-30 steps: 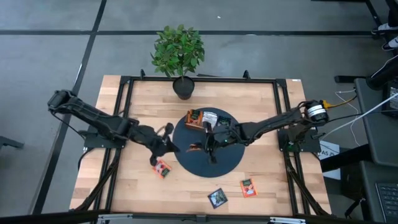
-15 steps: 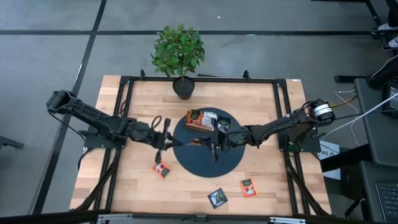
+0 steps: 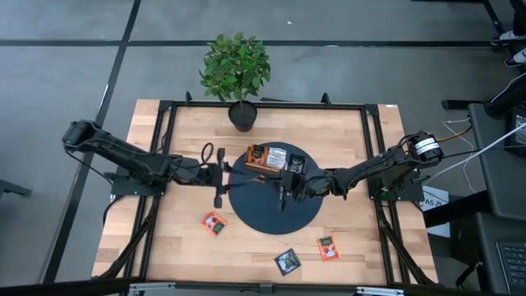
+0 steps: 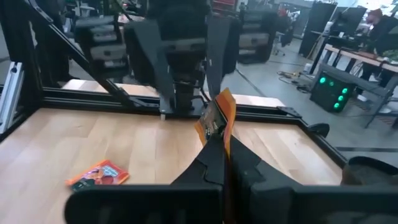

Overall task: Pick & Place Tea
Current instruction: Put the orange tea bag into the left side of the wooden organizer

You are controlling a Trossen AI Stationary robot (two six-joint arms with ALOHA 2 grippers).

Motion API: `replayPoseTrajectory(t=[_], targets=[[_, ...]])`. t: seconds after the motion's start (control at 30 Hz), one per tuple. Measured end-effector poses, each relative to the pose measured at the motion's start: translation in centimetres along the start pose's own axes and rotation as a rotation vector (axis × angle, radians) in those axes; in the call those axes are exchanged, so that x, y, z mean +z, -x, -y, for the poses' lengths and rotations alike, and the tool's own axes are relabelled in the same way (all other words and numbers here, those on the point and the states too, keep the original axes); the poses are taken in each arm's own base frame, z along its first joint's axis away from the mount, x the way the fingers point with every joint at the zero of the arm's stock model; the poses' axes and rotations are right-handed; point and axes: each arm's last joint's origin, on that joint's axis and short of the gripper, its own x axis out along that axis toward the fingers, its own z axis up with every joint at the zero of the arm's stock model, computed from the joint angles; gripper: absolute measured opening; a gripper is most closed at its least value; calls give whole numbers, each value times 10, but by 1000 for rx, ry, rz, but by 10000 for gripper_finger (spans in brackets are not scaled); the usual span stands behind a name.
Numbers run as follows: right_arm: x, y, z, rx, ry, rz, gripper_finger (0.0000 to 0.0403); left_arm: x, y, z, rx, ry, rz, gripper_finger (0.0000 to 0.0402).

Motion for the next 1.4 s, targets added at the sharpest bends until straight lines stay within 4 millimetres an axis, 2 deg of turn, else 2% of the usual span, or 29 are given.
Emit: replayPoseTrajectory(t=[0.23, 0.53, 0.97, 1.13, 1.4], targets=[[1, 0, 1, -16, 9, 4, 0, -9, -12, 3, 4, -21, -32, 167], [1, 0, 1, -17, 10, 5, 0, -8, -14, 3, 21, -31, -15, 166], [1, 0, 1, -20, 6, 12, 0, -14, -18, -12, 48, 11, -56, 116], [1, 0, 1, -20, 10, 12, 0, -14, -19, -12, -29, 15, -45, 92], [1, 0, 1, -20, 10, 12, 0, -10, -19, -12, -28, 24, -5, 41]])
